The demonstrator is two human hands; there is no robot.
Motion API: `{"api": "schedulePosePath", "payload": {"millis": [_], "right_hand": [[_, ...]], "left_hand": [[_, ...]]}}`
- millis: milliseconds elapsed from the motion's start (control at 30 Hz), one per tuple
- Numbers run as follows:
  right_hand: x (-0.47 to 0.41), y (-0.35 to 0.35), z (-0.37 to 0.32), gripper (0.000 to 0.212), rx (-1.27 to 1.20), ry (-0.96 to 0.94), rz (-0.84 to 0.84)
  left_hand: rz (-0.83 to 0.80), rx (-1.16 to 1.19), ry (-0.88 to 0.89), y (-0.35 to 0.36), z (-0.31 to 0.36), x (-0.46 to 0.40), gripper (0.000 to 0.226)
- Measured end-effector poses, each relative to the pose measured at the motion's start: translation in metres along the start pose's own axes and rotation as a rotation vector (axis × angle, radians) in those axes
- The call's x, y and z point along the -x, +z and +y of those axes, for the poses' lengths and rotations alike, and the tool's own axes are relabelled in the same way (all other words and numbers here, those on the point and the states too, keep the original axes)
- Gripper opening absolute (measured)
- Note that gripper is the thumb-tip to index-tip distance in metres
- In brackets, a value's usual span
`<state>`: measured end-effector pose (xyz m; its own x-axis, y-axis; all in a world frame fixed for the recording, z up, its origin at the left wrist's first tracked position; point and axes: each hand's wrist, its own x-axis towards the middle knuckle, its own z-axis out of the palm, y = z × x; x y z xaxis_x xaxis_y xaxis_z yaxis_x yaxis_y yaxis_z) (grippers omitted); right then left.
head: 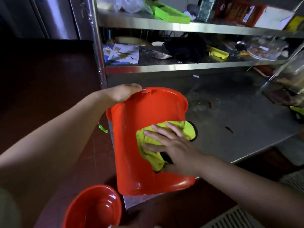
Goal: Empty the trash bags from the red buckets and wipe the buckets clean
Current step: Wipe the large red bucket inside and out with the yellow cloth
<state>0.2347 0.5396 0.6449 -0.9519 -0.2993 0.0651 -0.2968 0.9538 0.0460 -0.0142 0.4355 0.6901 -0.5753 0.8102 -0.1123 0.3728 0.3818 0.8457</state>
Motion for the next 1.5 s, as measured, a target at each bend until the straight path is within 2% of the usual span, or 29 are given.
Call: {"api": "schedulePosePath", "payload": {"millis": [167, 300, 467, 567, 667, 767, 800, 867, 967, 1067, 1233, 1400, 1500], "right_hand": [[-0.069, -0.020, 0.034, 0.056, -0.035, 0.159, 0.118], [-0.096, -0.021, 0.044, 0.054, 0.000, 0.228, 0.157], [-0.066, -0.006, 0.016, 0.068, 0.046, 0.163, 0.133], [-0.029, 0.001, 0.000, 0.073, 0.024, 0.088, 0.133], [0.008, 0.013, -0.019, 0.072, -0.010, 0.018, 0.111], [0.038, 0.023, -0.034, 0.063, -0.089, -0.058, 0.101], [0.046, 0.024, -0.038, 0.058, -0.128, -0.075, 0.105], [0.053, 0.026, -0.041, 0.064, -0.185, -0.082, 0.103], [0.048, 0.022, -0.040, 0.056, -0.171, -0.082, 0.104], [0.032, 0.017, -0.030, 0.056, -0.131, -0.087, 0.113], [-0.016, 0.004, 0.009, 0.062, -0.126, 0.051, 0.179], [-0.072, -0.021, 0.065, 0.051, -0.175, 0.303, 0.305], [-0.085, -0.018, 0.066, 0.049, -0.132, 0.276, 0.282]], "left_hand": [[-0.048, 0.062, 0.003, -0.004, -0.007, 0.003, 0.032], [-0.034, 0.137, -0.010, -0.006, -0.014, 0.007, 0.033], [0.028, 0.064, 0.010, -0.008, -0.026, 0.016, 0.042], [0.061, 0.090, 0.054, -0.005, -0.025, 0.021, 0.033], [0.037, 0.113, 0.118, -0.005, -0.019, 0.025, 0.029], [0.084, -0.013, 0.149, -0.003, -0.002, 0.023, 0.038], [0.099, -0.056, 0.145, 0.000, 0.006, 0.020, 0.044], [0.129, -0.093, 0.105, 0.011, 0.022, 0.014, 0.050], [0.205, -0.037, -0.004, 0.026, 0.030, 0.001, 0.035], [0.218, -0.203, -0.086, 0.025, 0.023, -0.002, 0.044], [0.230, -0.247, -0.035, 0.017, 0.015, -0.001, 0.043], [0.296, -0.327, -0.018, 0.018, 0.006, 0.001, 0.039], [0.292, -0.267, -0.045, 0.013, -0.009, 0.007, 0.039]]}}
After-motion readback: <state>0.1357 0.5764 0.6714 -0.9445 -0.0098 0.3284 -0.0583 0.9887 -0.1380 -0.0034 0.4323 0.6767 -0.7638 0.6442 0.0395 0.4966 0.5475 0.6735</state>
